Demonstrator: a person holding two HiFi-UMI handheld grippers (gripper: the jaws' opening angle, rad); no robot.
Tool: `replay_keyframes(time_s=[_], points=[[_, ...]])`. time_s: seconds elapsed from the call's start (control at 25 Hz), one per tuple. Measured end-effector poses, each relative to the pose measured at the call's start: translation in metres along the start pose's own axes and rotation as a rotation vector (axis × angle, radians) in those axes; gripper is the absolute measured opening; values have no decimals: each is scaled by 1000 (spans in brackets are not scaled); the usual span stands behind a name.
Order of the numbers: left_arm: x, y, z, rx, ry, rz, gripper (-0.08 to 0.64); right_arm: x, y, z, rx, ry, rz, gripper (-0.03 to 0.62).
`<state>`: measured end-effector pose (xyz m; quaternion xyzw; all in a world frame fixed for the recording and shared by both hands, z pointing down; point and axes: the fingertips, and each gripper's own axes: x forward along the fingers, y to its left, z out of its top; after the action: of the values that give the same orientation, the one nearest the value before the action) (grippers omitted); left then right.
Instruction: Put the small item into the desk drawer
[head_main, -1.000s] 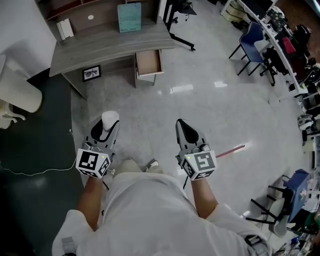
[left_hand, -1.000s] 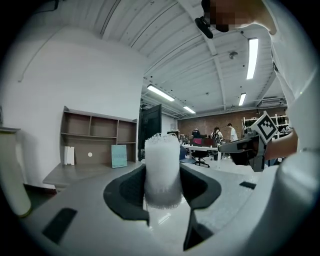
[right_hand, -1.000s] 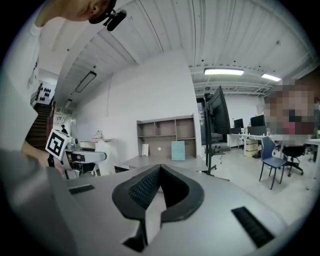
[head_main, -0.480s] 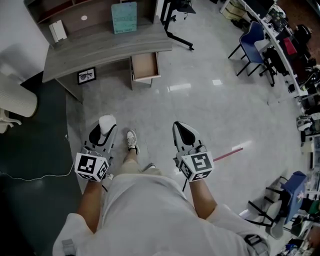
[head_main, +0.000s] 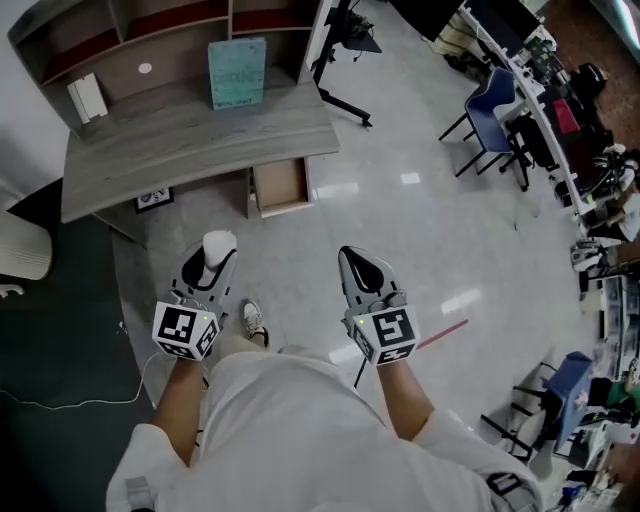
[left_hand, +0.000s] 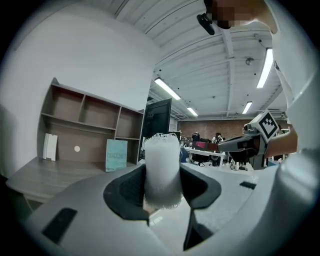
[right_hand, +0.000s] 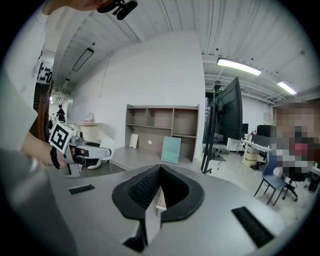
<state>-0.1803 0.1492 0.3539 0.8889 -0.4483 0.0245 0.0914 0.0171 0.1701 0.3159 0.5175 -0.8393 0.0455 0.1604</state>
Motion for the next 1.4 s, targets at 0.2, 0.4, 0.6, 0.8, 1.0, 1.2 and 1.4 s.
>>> replay_keyframes(time_s=[0.2, 0.4, 0.6, 0.8, 1.0, 1.2, 1.4], points=[[49, 24, -3, -25, 42, -92, 187, 38, -11, 14, 24, 48, -28, -2], [82, 18, -17, -54, 82, -152, 187, 56, -28, 10, 47, 51, -50, -2], [113, 6, -13, -26, 91, -172, 187, 74, -69, 11, 81, 17, -65, -2], [139, 5, 10, -8, 67, -100, 187, 96, -107, 20, 100, -31, -8, -2], [162, 0, 29, 31, 66, -66, 187, 121, -139, 36, 156, -84, 38, -2], [177, -11, 34, 48, 69, -25, 187, 136, -154, 17, 191, -49, 99, -2], [173, -1, 15, 17, 115, 26, 187, 154, -150, 2, 202, -10, 150, -2]])
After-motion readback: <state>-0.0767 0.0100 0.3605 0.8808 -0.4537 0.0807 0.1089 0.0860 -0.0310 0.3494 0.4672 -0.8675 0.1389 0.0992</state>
